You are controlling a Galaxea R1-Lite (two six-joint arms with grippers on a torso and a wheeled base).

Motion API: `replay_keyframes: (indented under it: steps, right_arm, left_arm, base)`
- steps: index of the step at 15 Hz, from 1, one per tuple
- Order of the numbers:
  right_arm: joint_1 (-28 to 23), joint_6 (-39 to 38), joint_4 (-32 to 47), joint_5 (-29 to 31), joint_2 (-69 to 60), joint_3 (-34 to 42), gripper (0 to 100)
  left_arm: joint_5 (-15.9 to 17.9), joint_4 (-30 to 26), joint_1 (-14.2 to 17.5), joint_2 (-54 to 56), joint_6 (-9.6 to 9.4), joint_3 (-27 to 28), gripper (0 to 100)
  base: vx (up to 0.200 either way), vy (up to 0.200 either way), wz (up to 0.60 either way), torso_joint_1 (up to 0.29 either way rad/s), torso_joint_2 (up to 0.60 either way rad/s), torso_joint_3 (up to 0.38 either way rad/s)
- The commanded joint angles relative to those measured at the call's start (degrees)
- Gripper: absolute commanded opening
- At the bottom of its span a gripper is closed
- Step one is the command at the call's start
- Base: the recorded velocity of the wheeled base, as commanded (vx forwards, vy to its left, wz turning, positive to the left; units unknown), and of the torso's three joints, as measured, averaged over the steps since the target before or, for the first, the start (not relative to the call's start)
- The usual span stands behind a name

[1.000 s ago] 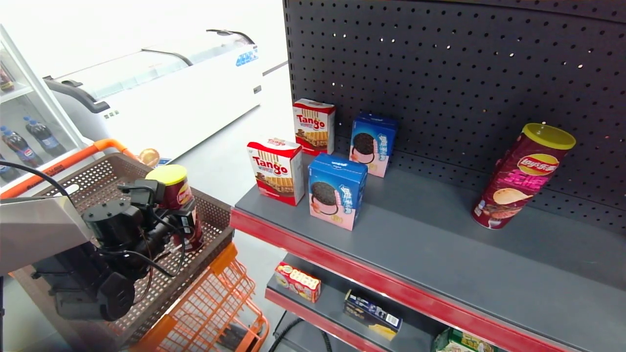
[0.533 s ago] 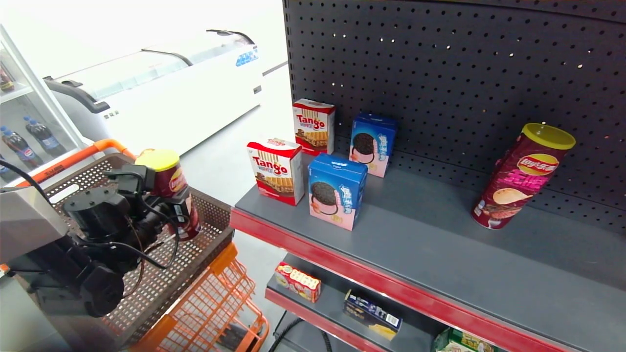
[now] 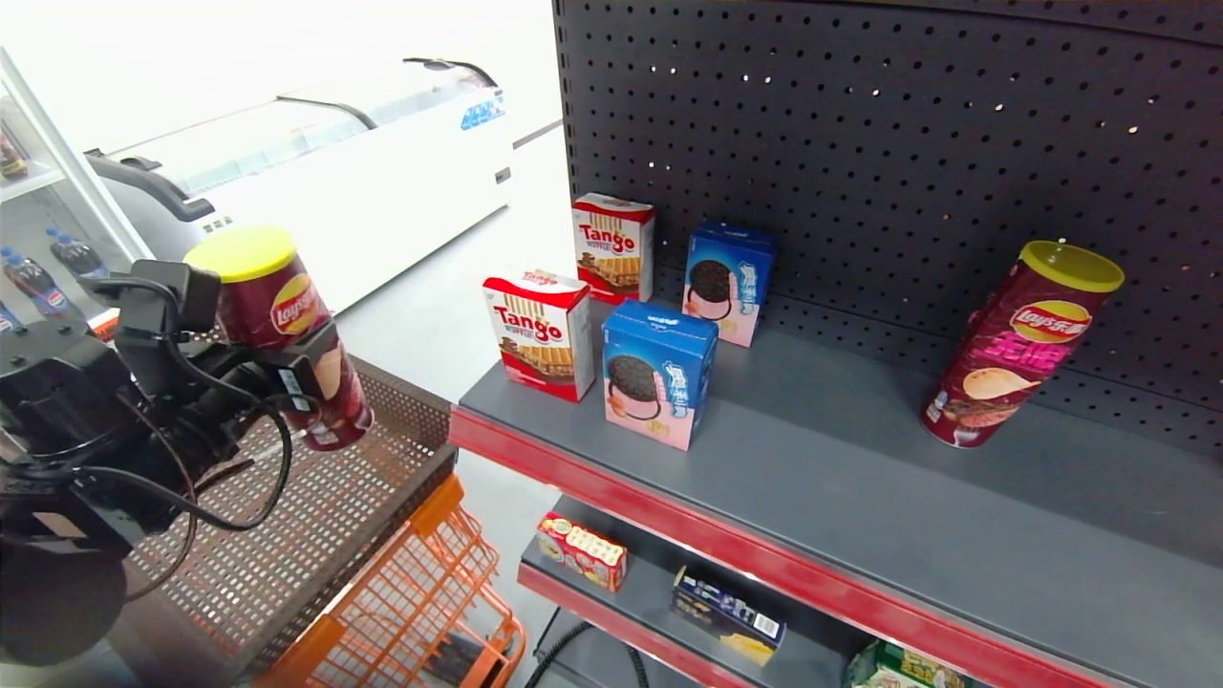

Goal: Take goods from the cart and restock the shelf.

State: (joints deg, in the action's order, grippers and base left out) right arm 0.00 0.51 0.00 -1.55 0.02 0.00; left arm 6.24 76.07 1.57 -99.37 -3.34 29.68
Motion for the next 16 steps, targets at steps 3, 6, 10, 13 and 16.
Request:
replay_keyframes:
  steps: [3,6,10,13,16]
  right_arm:
    - [0.0,0.0,0.0,0.0,0.0,0.0,100]
    - [0.0,0.0,0.0,0.0,0.0,0.0,100]
    - [0.0,0.0,0.0,0.0,0.0,0.0,100]
    - [0.0,0.0,0.1,0.0,0.0,0.0,100]
    - [0.0,0.0,0.0,0.0,0.0,0.0,100]
  left_arm:
    - [4.7,-14.1,-7.0,17.4,0.97,-3.8,0]
    - [11.2,-19.5,-10.4,20.1,2.11,-5.3,0]
    - [15.3,-19.6,-14.1,21.4,2.29,-5.8,0]
    - [16.7,-19.8,-14.1,22.5,2.46,-6.8,0]
    - [20.6,-23.4,-14.8,24.8,2.46,-7.2,0]
  base:
    - [0.0,0.0,0.0,0.0,0.0,0.0]
    - [0.0,0.0,0.0,0.0,0.0,0.0]
    - [0.0,0.0,0.0,0.0,0.0,0.0]
    - [0.0,0.0,0.0,0.0,0.0,0.0]
    - [0.0,0.0,0.0,0.0,0.0,0.0]
